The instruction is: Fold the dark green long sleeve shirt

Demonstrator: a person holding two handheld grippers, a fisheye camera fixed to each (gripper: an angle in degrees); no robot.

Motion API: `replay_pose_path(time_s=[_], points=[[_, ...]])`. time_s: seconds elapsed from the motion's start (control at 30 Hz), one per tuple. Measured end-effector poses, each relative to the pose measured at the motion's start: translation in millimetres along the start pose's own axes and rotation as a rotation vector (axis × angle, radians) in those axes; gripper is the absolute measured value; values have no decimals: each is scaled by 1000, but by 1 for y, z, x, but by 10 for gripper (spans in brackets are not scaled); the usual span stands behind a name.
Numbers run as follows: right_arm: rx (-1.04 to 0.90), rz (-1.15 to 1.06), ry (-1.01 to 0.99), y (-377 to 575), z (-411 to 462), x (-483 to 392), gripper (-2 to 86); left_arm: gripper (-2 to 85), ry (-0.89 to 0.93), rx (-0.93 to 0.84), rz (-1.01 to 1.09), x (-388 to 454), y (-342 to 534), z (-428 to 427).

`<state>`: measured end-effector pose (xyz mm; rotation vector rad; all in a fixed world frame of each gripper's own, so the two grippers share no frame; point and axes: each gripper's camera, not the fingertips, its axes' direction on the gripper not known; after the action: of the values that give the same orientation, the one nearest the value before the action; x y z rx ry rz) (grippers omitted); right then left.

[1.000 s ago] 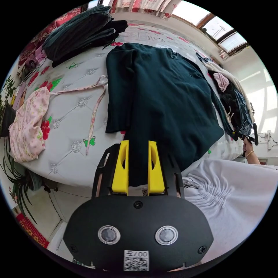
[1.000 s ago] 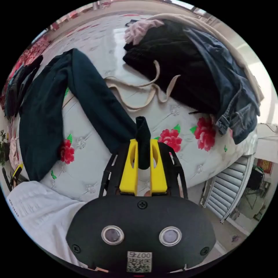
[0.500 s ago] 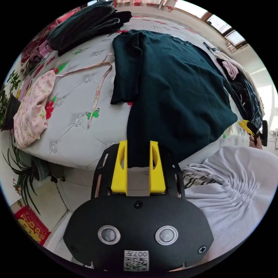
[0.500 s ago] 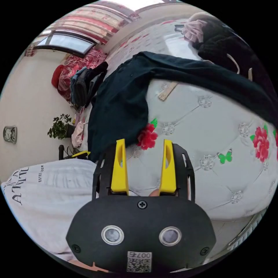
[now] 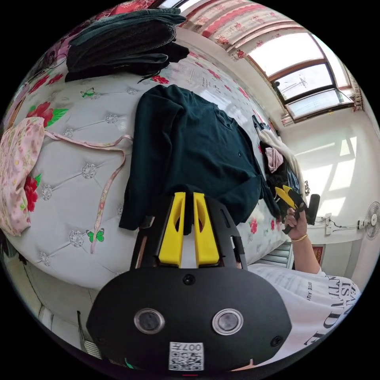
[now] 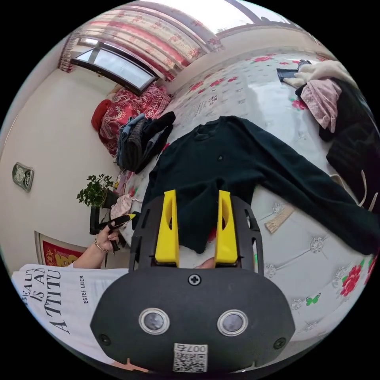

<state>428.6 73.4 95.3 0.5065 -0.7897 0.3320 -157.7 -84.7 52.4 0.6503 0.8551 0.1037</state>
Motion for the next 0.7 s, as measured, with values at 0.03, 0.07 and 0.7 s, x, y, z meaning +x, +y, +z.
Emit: replay_pose_path(time_s=[0.03, 0.07, 0.7], points=[[-16, 12, 1, 6, 4, 4, 97, 35, 3, -15, 1, -7, 0, 1], [-53, 30, 13, 18, 14, 10, 97, 35, 7, -18, 0, -10, 1, 1], [-174, -349, -28, 86, 30, -108, 4, 16, 79, -94, 75, -26, 52, -78]])
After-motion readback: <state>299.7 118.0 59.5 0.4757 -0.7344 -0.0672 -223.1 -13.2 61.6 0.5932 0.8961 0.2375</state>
